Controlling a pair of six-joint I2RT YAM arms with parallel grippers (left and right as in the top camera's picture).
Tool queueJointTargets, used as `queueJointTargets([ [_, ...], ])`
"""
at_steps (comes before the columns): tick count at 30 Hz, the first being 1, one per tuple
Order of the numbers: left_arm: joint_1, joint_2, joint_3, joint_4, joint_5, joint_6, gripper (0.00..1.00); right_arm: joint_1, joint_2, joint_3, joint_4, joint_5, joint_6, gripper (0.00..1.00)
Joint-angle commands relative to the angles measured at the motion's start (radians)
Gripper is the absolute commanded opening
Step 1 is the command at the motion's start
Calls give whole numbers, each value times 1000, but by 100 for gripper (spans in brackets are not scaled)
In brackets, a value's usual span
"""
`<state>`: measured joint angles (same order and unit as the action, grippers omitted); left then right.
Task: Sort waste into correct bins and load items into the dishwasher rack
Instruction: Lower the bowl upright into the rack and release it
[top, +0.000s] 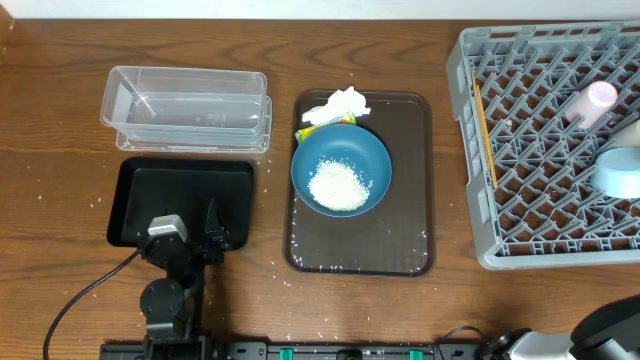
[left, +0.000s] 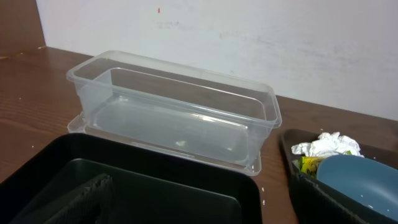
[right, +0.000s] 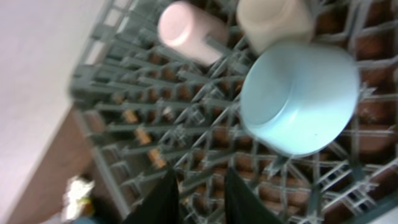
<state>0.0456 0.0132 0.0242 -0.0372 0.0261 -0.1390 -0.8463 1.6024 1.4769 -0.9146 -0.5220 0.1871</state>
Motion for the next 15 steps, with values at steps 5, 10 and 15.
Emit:
queueJointTargets([
  [5,5,-3,-20,-34,-19,-12,92,129,134,-1,125,217,116,3],
  [10,5,-3,-20,-34,-19,-12,92,146,236,-1,148,287,146,1],
  [15,5,-3,-20,-34,-19,-12,92,142,260,0,126,315,146,1],
])
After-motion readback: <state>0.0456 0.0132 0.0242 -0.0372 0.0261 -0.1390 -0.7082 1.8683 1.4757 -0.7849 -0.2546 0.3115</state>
